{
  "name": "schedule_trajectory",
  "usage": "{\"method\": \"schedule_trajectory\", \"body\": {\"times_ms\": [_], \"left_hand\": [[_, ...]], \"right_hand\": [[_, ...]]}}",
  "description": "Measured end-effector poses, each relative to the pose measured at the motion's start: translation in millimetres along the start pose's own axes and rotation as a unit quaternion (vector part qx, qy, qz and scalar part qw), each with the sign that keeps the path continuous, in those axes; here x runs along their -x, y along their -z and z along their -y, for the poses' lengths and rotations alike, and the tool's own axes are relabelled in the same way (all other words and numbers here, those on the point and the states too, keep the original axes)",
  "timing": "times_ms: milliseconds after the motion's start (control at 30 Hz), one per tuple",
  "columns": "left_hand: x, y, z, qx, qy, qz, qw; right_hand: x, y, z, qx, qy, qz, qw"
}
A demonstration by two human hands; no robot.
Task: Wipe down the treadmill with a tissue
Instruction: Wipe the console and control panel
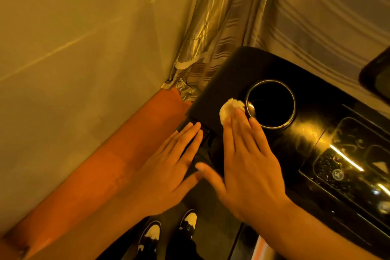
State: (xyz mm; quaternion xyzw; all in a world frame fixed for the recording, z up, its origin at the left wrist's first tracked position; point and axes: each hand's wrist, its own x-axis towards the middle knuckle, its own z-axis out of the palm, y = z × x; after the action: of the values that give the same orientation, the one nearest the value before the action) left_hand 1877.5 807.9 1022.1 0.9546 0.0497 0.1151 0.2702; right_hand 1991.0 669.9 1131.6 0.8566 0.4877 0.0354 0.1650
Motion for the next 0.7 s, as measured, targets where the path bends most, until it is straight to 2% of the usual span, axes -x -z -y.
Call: {"method": "schedule_trajectory", "body": {"times_ms": [100, 167, 267, 433, 567, 633, 700], "left_hand": [[-1, -1, 0, -0.012, -0.002, -0.006, 1.0], [-1, -2, 0, -0.013, 0.003, -0.005, 1.0], [0, -4, 0, -0.037, 0.012, -0.006, 0.999], [1, -4, -1, -0.043, 0.014, 0.005, 0.999], [1, -3, 0, -0.046, 0.014, 0.011, 0.999], [1, -2, 0, -0.06, 0.008, 0.01, 0.998], [2, -2, 1, -0.07, 0.006, 0.011, 0.997]], "right_hand": [[9, -4, -8, -0.032, 0.019, 0.006, 0.999], [-33, 6, -9, -0.035, 0.007, 0.026, 0.999], [-96, 13, -1, 0.023, -0.029, 0.023, 0.999], [-45, 11, 1, -0.026, 0.032, 0.056, 0.998], [-107, 15, -1, 0.019, -0.001, 0.074, 0.997], [-151, 18, 4, 0.021, -0.013, 0.131, 0.991], [-160, 15, 6, 0.012, 0.033, 0.157, 0.987]]}}
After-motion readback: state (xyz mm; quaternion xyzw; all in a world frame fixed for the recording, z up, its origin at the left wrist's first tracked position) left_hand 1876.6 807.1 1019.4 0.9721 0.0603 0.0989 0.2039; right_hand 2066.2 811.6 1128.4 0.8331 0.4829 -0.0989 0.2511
